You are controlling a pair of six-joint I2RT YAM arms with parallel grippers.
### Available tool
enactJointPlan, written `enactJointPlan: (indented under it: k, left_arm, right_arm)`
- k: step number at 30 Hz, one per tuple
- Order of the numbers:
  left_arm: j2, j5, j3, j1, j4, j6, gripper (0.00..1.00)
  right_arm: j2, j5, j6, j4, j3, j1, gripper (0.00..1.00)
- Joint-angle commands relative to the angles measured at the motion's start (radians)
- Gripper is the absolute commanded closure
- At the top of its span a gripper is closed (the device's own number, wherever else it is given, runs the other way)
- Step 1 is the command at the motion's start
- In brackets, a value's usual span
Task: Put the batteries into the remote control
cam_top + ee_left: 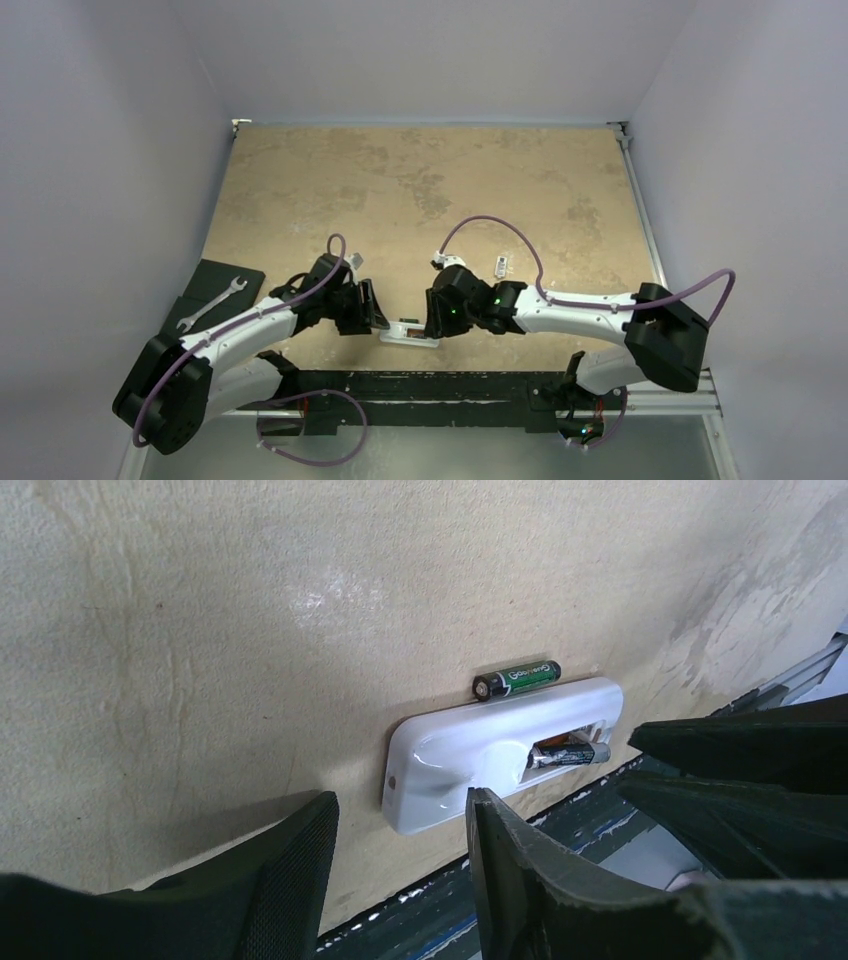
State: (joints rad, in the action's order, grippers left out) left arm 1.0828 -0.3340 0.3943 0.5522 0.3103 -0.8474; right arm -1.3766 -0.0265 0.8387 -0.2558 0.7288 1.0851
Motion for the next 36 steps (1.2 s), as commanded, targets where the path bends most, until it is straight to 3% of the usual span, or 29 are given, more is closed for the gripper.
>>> enactJointPlan:
  k: [1, 36]
  left_arm:
    - [0.002, -0.016, -0.009, 0.008, -0.048, -0.011, 0.51]
    - [0.046, -0.027, -0.029, 0.037, -0.119, -0.038, 0.58]
  right_arm:
    - [-0.024, 0.025, 0.014, 0.038, 0.023, 0.001, 0.62]
    - [-0.106, 0.069, -0.011, 0.062, 0.05, 0.006, 0.82]
